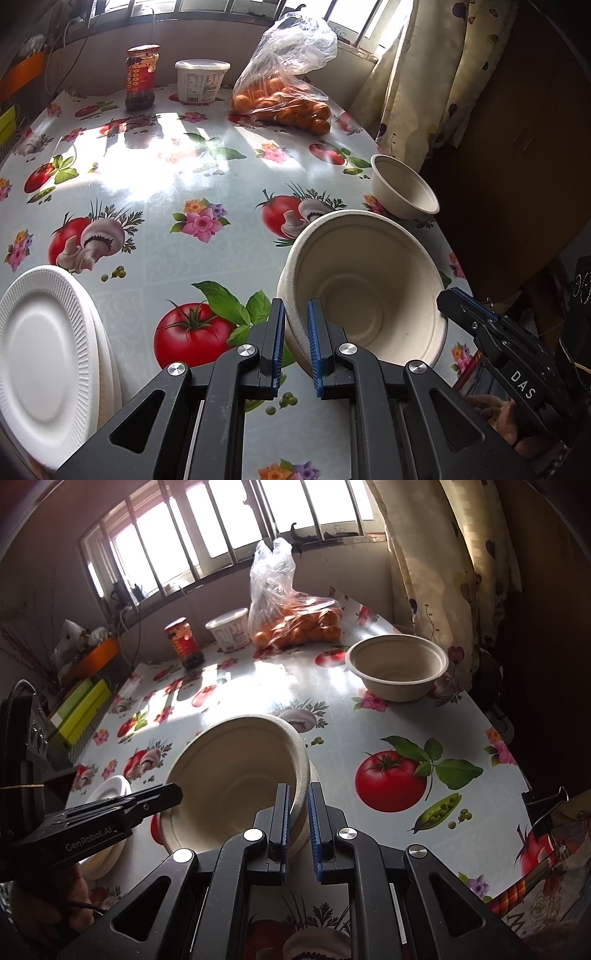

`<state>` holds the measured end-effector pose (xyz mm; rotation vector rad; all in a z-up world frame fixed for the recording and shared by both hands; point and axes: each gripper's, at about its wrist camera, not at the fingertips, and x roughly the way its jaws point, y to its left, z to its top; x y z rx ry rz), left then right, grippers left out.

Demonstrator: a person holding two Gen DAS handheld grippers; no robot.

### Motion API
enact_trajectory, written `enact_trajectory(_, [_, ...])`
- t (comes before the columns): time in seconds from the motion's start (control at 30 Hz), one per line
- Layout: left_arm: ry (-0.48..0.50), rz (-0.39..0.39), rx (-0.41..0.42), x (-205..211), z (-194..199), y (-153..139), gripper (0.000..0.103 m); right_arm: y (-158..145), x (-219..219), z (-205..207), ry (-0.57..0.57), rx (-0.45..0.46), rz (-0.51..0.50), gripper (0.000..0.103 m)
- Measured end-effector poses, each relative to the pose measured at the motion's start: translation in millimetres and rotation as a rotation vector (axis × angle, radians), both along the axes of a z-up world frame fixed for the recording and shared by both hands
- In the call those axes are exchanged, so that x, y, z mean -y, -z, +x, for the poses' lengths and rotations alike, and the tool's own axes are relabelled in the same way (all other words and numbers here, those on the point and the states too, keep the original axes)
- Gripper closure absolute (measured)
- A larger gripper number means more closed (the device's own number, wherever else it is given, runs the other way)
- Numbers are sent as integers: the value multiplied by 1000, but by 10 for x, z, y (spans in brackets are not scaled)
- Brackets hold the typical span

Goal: Organize plates and bowls
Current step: 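Lift the held bowls with both grippers and carry them toward the other bowls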

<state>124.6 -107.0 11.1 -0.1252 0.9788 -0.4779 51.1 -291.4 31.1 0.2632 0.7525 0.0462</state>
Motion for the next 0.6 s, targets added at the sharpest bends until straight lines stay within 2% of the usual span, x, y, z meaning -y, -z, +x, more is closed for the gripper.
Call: enact_trajectory(0.6, [-11, 22, -13, 23, 51, 76, 90, 79, -25, 63, -3, -23, -10, 92])
